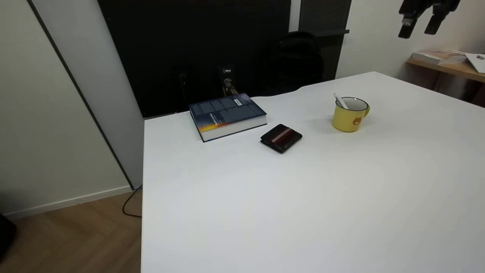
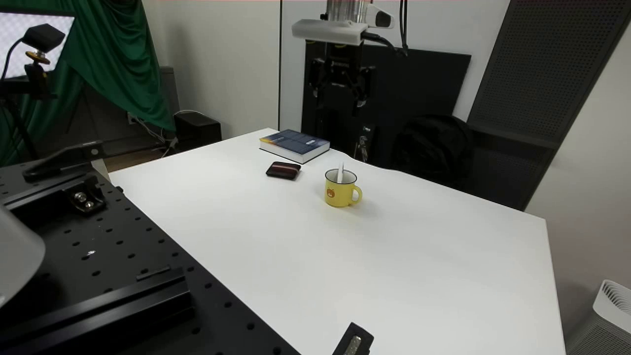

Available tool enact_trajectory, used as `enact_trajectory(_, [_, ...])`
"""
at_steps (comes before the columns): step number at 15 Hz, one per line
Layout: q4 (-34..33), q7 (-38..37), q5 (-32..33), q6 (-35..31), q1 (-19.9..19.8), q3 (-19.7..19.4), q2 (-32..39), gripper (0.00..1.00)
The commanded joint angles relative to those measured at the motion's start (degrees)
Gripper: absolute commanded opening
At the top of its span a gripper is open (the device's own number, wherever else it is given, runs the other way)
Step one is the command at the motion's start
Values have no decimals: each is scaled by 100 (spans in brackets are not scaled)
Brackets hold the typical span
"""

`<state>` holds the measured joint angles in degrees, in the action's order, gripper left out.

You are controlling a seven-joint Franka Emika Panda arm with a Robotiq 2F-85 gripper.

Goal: Take the marker out of the mug and put it on the table

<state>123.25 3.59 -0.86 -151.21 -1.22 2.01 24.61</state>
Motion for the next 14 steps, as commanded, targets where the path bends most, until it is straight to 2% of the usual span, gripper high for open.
enact_trajectory(1, [-470,-24,-151,-130,-100,-39,914,100])
enact_trajectory(4, [-574,-131,-128,290,-42,-61,860,100])
enact_trajectory(5, [-251,-28,-22,399,20,-15,209,100])
enact_trajectory(14, [-378,-87,-25,519,25,-22,332,100])
